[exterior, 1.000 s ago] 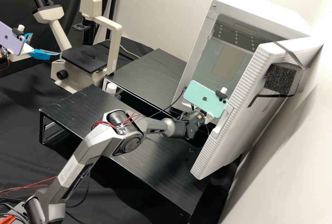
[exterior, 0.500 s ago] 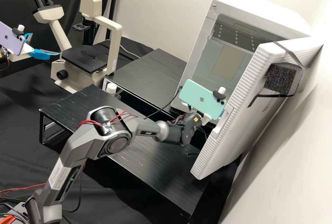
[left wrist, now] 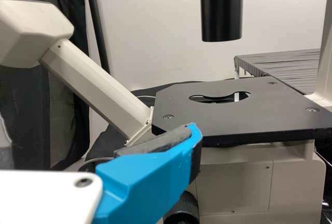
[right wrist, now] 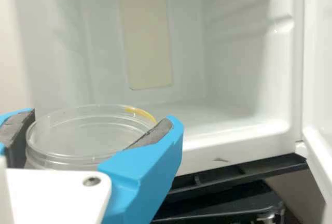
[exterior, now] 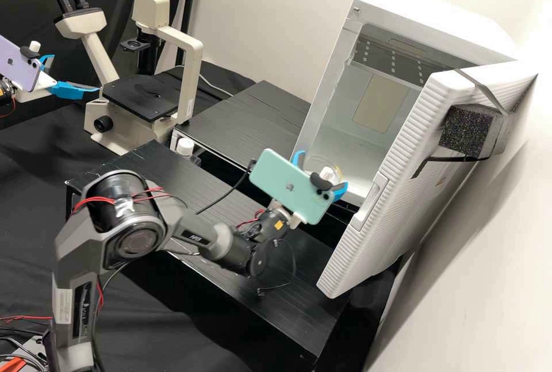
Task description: Take out the petri dish and place it under the microscope.
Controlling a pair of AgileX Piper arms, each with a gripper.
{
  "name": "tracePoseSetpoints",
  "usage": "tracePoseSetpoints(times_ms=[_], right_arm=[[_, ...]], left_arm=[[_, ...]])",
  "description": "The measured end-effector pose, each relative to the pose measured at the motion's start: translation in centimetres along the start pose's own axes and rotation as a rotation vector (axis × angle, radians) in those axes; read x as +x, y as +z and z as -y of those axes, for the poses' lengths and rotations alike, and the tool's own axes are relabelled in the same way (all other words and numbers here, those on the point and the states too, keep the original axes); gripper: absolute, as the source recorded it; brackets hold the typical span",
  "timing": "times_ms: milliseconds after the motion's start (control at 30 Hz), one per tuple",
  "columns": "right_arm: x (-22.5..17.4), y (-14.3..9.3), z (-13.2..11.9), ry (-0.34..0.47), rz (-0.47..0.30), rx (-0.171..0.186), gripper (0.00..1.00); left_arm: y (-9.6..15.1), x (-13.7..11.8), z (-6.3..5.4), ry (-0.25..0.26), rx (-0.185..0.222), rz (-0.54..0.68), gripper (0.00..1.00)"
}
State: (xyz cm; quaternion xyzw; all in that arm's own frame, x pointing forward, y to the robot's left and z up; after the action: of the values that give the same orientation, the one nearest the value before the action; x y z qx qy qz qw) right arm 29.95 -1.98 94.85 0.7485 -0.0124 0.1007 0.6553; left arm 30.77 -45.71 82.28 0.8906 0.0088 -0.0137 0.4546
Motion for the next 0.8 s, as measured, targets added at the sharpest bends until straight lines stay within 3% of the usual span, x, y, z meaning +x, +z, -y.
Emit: tracePoseSetpoints(times_ms=[200, 567, 800], right_arm=[[-4.4, -2.0, 2.3, -0.011, -0.054, 0.021, 0.00], [-8.7, -8.0, 10.5, -0.214, -0.258, -0.062, 0.00], [-8.7, -12.0, 14.4, -0.241, -0.358, -0.078, 0.00]], left_arm=[[0.0, 0.0, 0.0, 0.000, 0.000, 0.000, 1.00], [0.0, 0.0, 0.0, 0.000, 0.000, 0.000, 1.00], [0.0, 0.0, 0.0, 0.000, 0.000, 0.000, 1.00]])
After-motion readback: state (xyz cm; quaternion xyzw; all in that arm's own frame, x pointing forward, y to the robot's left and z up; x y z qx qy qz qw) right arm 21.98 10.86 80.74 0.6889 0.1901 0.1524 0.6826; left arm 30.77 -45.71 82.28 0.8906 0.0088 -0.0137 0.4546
